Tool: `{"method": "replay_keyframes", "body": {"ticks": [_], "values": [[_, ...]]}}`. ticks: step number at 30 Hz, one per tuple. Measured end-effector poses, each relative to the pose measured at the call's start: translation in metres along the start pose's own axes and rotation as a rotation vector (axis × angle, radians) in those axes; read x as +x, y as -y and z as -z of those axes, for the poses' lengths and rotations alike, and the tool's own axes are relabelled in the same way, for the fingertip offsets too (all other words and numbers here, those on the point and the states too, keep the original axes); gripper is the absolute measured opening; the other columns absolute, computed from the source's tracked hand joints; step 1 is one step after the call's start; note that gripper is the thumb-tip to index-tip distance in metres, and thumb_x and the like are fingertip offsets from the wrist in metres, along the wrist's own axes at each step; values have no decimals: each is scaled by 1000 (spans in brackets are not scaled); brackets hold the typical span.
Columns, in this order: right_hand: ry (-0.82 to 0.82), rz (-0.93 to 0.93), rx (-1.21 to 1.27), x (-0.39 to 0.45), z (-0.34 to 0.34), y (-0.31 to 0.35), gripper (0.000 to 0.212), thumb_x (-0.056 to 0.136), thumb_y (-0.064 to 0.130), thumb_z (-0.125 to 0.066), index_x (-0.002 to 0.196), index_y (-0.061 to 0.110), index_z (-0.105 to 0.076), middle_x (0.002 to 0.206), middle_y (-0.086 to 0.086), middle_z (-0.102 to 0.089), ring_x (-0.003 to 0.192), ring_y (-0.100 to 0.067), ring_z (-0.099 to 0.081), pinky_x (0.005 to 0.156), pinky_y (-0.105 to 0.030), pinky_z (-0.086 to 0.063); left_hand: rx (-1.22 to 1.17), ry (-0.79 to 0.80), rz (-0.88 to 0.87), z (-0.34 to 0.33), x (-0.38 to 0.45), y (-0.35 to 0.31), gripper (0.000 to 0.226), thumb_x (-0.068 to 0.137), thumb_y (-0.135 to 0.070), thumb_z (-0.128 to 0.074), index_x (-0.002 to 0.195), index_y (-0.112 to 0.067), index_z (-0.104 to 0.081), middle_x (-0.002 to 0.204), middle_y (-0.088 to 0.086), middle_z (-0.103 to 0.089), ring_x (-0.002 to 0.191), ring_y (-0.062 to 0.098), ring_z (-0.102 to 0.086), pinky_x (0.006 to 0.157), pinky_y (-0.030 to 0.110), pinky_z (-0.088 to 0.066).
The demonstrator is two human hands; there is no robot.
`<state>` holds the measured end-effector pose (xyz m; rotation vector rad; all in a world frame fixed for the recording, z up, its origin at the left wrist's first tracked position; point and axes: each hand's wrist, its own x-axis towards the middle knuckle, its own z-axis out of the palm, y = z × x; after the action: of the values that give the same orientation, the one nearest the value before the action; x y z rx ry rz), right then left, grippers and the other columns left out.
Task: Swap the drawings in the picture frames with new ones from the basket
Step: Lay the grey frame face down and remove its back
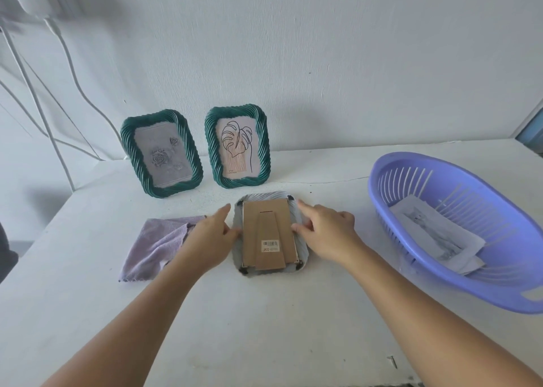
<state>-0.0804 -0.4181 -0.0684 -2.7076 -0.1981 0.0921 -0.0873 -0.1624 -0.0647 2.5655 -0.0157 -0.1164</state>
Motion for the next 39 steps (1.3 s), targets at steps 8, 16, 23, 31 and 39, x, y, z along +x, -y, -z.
{"method": "replay_keyframes", "body": {"ticks": [8,16,23,31,39], "values": [[5,-42,-15,4,-10,1,48,105,46,-43,153,42,-38,91,14,-54,107,-19,-59,93,-42,-28,113,0,-43,-1,5,-4,16,99,-24,-54,112,-19,-63,70,3,-69,71,19,-65,50,26,-31],[-64,-75,-151,0,-1,-17,47,105,45,-42,152,42,-40,104,10,-64,108,-22,-61,92,-43,-25,38,32,-66,-13,9,-23,13,98,-21,-57,107,-19,-65,73,3,-71,74,19,-66,59,28,-44],[-226,-45,-196,-10,1,-5,38,104,45,-41,140,40,-53,110,5,-60,107,-22,-58,100,-46,-25,-112,-30,-39,-21,8,-14,48,95,-28,-63,142,-30,-56,75,-2,-71,67,6,-60,55,22,-42],[-135,26,-213,-12,-10,45,63,92,72,-37,137,29,-49,126,2,-63,110,-22,-63,93,-47,-31,-151,-42,-49,-23,8,-13,48,94,-29,-63,142,-34,-57,74,1,-70,56,-1,-52,53,21,-38],[-96,-65,-143,-9,-12,52,51,83,67,-49,118,30,-56,113,2,-62,108,-23,-59,88,-43,-35,-178,-45,-36,-23,6,-16,48,95,-26,-63,142,-31,-57,72,-2,-68,62,5,-54,56,25,-37]]}}
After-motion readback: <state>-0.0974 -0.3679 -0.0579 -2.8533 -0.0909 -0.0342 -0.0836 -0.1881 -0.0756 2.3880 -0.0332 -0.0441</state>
